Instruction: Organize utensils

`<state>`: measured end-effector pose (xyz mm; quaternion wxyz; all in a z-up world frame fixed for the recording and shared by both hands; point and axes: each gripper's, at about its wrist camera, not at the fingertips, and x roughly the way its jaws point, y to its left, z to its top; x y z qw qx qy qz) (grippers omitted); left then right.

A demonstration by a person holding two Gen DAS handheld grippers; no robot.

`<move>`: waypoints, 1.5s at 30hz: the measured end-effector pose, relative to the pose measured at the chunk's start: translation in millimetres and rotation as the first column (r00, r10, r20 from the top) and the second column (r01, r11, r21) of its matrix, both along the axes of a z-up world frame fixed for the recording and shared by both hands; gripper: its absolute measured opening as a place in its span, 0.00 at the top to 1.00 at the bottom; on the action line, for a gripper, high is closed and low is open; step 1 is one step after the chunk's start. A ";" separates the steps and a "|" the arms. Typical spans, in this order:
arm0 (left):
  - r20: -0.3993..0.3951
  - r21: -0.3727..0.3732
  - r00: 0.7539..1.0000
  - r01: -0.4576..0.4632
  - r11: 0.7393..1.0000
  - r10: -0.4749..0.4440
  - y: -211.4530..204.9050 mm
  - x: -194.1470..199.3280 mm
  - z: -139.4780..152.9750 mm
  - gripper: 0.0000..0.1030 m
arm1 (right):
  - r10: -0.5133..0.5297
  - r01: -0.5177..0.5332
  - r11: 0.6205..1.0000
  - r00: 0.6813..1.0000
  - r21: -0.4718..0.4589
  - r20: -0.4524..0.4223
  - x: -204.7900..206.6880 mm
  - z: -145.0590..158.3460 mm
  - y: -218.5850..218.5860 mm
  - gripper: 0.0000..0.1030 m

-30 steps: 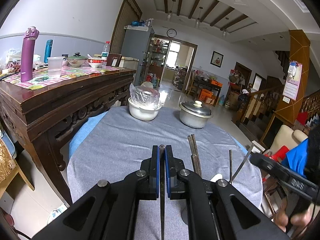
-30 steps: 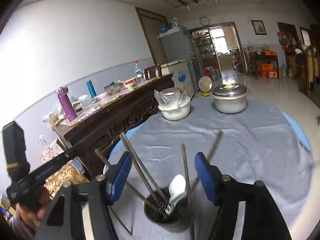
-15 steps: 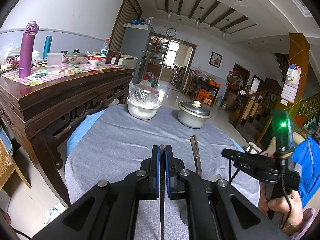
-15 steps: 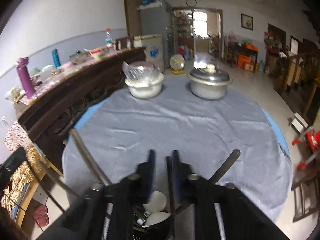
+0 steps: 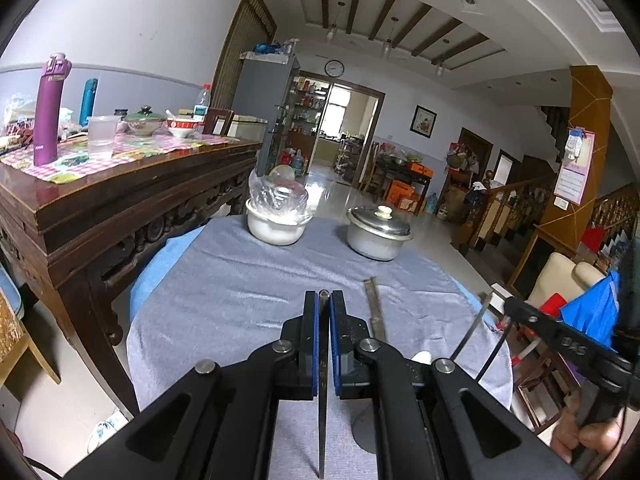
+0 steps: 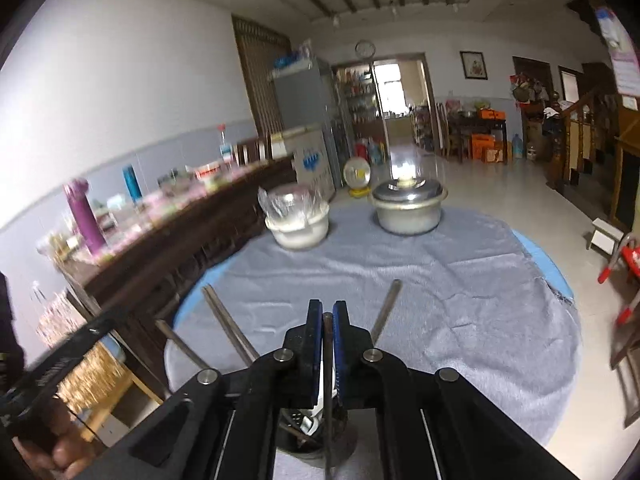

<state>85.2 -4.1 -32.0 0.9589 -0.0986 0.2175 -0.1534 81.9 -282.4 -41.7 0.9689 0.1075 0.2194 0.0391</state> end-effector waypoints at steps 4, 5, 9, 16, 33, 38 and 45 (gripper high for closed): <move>0.026 0.011 0.999 0.021 1.000 -0.021 -7.2 -8.2 9.6 0.95 | -0.013 0.010 0.998 0.999 0.056 0.048 -20.3 10.0 -13.0 0.94; 0.030 0.012 0.999 0.025 1.000 -0.026 -8.6 -9.2 11.7 0.95 | -0.017 0.014 0.998 0.998 0.063 0.057 -23.5 12.7 -14.9 0.94; 0.051 0.013 0.998 0.044 0.999 -0.045 -14.2 -17.0 23.0 0.95 | -0.027 0.018 0.997 0.994 0.079 0.107 -40.1 26.4 -18.8 0.94; 0.082 -0.002 0.993 0.087 0.996 -0.087 -20.5 -27.6 47.5 0.95 | -0.027 0.012 0.996 0.984 0.085 0.178 -58.4 47.8 -17.7 0.94; 0.201 -0.004 0.968 0.155 0.988 -0.151 -37.6 -40.7 107.3 0.95 | -0.044 0.020 0.996 0.963 0.092 0.266 -64.3 85.6 -18.1 0.94; 0.236 0.002 0.960 0.151 0.988 -0.147 -46.5 -33.5 120.6 0.95 | -0.044 0.022 0.996 0.963 0.087 0.265 -58.7 88.3 -18.2 0.94; 0.211 0.029 0.968 0.134 0.991 -0.137 -66.6 -17.3 106.6 0.95 | -0.063 0.046 0.996 0.974 0.082 0.218 -37.0 75.9 -21.2 0.94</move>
